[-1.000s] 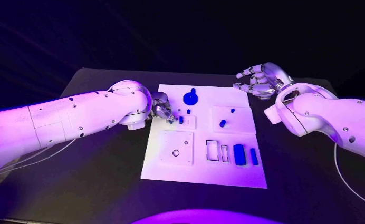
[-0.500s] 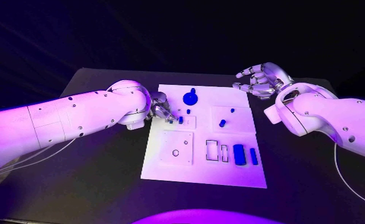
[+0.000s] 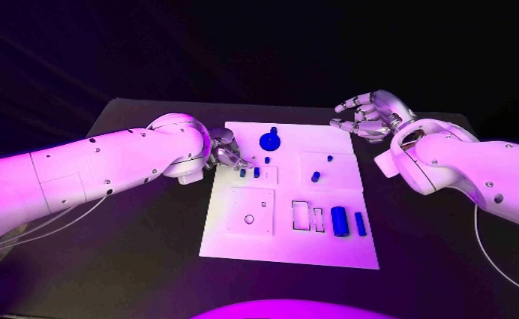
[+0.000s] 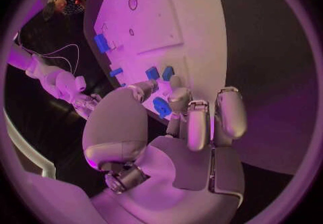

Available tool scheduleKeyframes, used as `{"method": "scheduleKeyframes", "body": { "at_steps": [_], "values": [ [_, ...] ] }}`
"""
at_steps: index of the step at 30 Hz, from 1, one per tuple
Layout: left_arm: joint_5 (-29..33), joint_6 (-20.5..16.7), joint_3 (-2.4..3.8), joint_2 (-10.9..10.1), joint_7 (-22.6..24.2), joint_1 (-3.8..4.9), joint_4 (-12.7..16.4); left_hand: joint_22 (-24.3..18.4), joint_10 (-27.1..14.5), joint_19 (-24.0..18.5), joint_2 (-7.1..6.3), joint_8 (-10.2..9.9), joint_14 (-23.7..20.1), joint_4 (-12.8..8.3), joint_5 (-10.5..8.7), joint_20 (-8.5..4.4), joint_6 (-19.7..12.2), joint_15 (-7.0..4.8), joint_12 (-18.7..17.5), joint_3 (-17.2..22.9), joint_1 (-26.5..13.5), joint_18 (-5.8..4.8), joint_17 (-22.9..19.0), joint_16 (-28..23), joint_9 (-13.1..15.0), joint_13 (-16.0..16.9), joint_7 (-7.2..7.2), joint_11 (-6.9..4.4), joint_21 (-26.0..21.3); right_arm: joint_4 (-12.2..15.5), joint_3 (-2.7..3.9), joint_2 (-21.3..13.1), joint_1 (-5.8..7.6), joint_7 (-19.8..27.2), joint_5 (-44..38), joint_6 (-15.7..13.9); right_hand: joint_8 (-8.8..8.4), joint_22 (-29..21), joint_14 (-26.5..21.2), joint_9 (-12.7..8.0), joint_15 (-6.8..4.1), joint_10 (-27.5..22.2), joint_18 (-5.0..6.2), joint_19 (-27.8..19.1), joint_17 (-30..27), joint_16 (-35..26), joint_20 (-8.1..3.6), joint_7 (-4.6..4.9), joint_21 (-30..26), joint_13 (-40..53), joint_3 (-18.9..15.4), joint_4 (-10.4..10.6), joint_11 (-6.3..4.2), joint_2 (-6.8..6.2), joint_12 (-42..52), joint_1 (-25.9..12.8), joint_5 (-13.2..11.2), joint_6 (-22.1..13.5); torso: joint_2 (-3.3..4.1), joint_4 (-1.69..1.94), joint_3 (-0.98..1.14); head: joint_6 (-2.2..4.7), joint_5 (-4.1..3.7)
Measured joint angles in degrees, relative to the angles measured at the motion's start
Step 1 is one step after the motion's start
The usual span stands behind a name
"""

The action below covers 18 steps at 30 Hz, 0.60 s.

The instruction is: Assemble the parts on the task board

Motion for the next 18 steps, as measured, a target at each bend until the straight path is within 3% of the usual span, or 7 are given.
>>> {"method": "scheduleKeyframes", "body": {
  "at_steps": [3, 7, 10, 12, 14, 15, 18],
  "values": [
    [1.51, -1.28, 0.46, -0.26, 0.25, 0.0, 0.29, -1.07, -1.51, -0.73, 0.0, -0.16, 0.0, 0.6, 0.0, 0.11, -0.86, 0.0, -1.33, -2.32, 0.0, -0.01, 0.0, -0.34, -0.08, -1.99, 0.35, 0.33, -0.61, -0.03, 0.0, 0.03, -0.04, 0.01, 0.0, 0.0, 0.0, 0.0, 0.0, 0.0, 0.0, 0.0, 0.0, 0.0, 0.0, 0.0, 0.0, 0.0, 0.0, 0.0, 0.0, 0.0, 0.0, 0.0, 0.0, 0.0, 0.0, 0.0, -0.02, -0.01, -0.01, 0.09, 0.03],
    [4.69, -3.78, 0.87, -0.64, 1.21, 0.04, 0.45, -4.67, -6.08, -3.16, 0.72, -1.17, -0.01, 0.7, 0.0, 0.9, -3.79, 0.84, -5.55, -7.36, -1.19, -0.01, 0.0, -1.49, -0.46, -8.16, 1.25, 1.3, -2.91, -0.06, 0.0, 0.07, -0.09, 0.02, 0.0, 0.0, 0.0, -0.01, 0.0, 0.0, 0.0, 0.0, 0.0, 0.0, 0.0, 0.0, 0.0, 0.0, 0.0, 0.0, 0.0, 0.0, 0.0, 0.0, 0.0, 0.0, 0.0, 0.0, -0.03, 0.02, 0.07, 0.2, 0.03],
    [6.73, -5.92, 0.98, -0.81, 2.45, 0.06, 0.43, -12.78, -13.33, -8.95, 1.68, -3.36, -0.02, 0.72, 0.06, 1.92, -8.47, 2.74, -10.28, -10.74, -0.33, 2.17, 0.03, -5.22, -1.83, -14.93, 3.3, 3.25, -8.19, -0.08, 0.0, 0.08, -0.1, 0.02, 0.0, 0.0, 0.0, -0.01, 0.0, 0.0, 0.0, 0.0, 0.0, 0.0, -0.01, 0.0, 0.0, 0.0, 0.0, 0.0, 0.0, 0.0, 0.0, 0.0, 0.0, 0.0, 0.0, 0.0, -0.04, 0.03, 0.1, 0.29, -0.01],
    [7.79, -7.82, 1.01, -0.87, 3.94, 0.05, 0.31, -17.26, -17.2, -12.04, 2.3, -4.66, -0.68, 0.52, 0.35, 3.15, -11.65, 4.2, -11.38, -11.59, 3.77, 2.67, -0.62, -7.25, -3.25, -16.72, 5.04, 4.84, -11.4, -0.08, 0.0, 0.07, -0.11, 0.03, 0.0, 0.0, 0.0, -0.01, 0.0, -0.07, 0.0, 0.0, 0.0, 0.0, -0.01, 0.0, 0.0, 0.0, -0.23, -0.11, 0.0, 0.0, 0.0, 0.01, 0.0, -0.01, 0.0, 0.0, -0.04, 0.03, 0.1, 0.37, -0.08],
    [8.08, -9.59, 1.01, -0.83, 5.85, 0.04, 0.13, -26.17, -21.44, -18.63, 2.33, -5.65, -5.28, 0.54, 0.35, 4.38, -14.59, 5.56, -12.85, -11.7, 8.29, 4.75, -7.68, -12.16, -4.72, -18.3, 6.56, 6.32, -17.88, -0.1, 0.0, 0.02, -0.11, 0.04, 0.0, -0.01, 0.0, -0.01, 0.0, -0.07, 0.0, 0.0, 0.0, 0.0, -0.01, -0.12, 0.0, 0.0, -0.23, -0.14, 0.0, 0.0, 0.0, 0.25, 0.0, -0.25, 0.0, 0.0, -0.04, 0.05, 0.11, 0.46, -0.19],
    [8.08, -10.85, 0.93, -0.7, 7.48, 0.04, -0.06, -29.38, -24.62, -21.19, 2.03, -6.52, -8.1, 0.08, 0.35, 5.39, -16.4, 6.54, -14.61, -11.25, 12.97, 4.96, -11.31, -14.5, -6.2, -20.01, 7.41, 7.41, -20.85, -0.14, 0.0, -0.01, -0.11, 0.05, 0.0, -0.02, 0.0, -0.01, 0.0, -0.07, 0.0, 0.0, 0.0, 0.0, -0.01, -0.23, 0.0, 0.0, -0.23, -0.14, 0.0, 0.0, 0.0, 0.31, 0.0, -0.3, 0.0, 0.0, -0.04, 0.07, 0.12, 0.5, -0.21],
    [7.43, -13.59, 0.35, -0.1, 12.28, 0.04, -0.46, -31.52, -29.09, -23.03, 0.64, -8.13, -13.01, -0.85, 0.35, 6.65, -18.06, 7.73, -18.35, -8.52, 21.5, 4.95, -17.21, -17.53, -9.66, -24.18, 7.39, 8.57, -23.43, -0.2, 0.0, -0.08, -0.12, 0.07, 0.0, -0.04, 0.0, -0.01, 0.0, -0.07, 0.0, -0.2, 0.0, -0.21, -0.01, -0.23, 0.21, 0.0, -0.47, -0.24, 0.0, 0.0, 0.21, 0.31, 0.0, -0.3, 0.0, 0.0, -0.04, 0.1, 0.13, 0.6, -0.35]
  ]
}}
